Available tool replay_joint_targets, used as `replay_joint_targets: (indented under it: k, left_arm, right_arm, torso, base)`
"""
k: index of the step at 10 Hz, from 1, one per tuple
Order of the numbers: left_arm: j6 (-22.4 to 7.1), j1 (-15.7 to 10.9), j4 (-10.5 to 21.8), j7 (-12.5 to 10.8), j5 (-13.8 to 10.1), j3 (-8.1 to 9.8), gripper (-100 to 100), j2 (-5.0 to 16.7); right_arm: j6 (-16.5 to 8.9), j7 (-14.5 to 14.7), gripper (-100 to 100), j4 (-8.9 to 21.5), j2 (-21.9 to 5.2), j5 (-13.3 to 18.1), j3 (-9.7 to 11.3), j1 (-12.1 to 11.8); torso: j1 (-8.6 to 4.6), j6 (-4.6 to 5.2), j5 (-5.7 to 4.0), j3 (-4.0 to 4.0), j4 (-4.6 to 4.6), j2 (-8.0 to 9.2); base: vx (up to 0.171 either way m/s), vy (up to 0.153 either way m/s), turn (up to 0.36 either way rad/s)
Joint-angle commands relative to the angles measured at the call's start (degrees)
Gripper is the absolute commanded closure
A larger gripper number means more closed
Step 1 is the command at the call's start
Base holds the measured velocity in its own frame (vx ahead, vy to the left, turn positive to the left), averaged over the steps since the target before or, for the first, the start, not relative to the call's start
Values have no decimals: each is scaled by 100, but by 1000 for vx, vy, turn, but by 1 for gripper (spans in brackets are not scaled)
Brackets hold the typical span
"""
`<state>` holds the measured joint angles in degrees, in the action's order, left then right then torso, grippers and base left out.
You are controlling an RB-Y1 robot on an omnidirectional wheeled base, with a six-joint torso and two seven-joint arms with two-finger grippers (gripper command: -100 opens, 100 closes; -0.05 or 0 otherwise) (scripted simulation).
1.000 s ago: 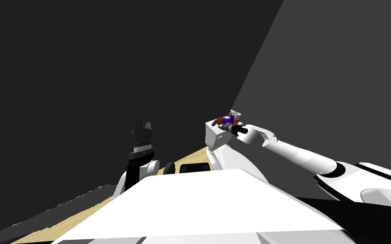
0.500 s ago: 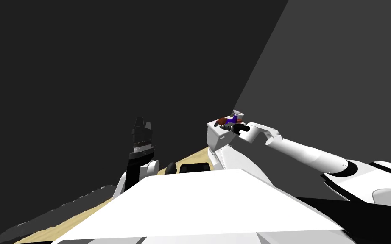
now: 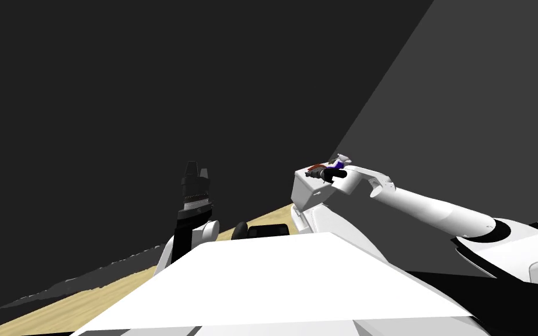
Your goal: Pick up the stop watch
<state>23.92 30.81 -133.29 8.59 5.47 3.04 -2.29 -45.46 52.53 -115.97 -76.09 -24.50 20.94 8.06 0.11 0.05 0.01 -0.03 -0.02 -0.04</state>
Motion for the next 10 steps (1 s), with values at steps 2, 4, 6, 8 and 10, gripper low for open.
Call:
replay_joint_targets:
  k: [2,4,6,8,10]
  left_arm:
    - [0,0,0,0,0,0,0,0]
    - [0,0,0,0,0,0,0,0]
    - [0,0,0,0,0,0,0,0]
    - [0,0,0,0,0,0,0,0]
    - [0,0,0,0,0,0,0,0]
  right_arm:
    - [-2,-414,-100,-143,-218,236,152,-57]
    - [-4,-744,-100,-286,-437,473,304,-114]
    - [-6,-1031,-100,-428,-655,709,456,-171]
    - [-6,-1243,-100,-428,-655,709,456,-171]
    - [-7,-1620,-100,-571,-873,946,608,-229]
  torso:
    - [-11,-1,-2,-1,0,-2]
    - [-16,0,-4,-3,-1,-7]
    - [-16,1,-5,-2,-1,-3]
    - [-16,0,-5,-2,-1,-4]
    - [-15,0,-4,-1,0,-2]
  base:
    - [24,-10,51]
    - [34,-14,47]
    - [19,-8,28]
    - [20,-10,24]
    - [23,-10,52]
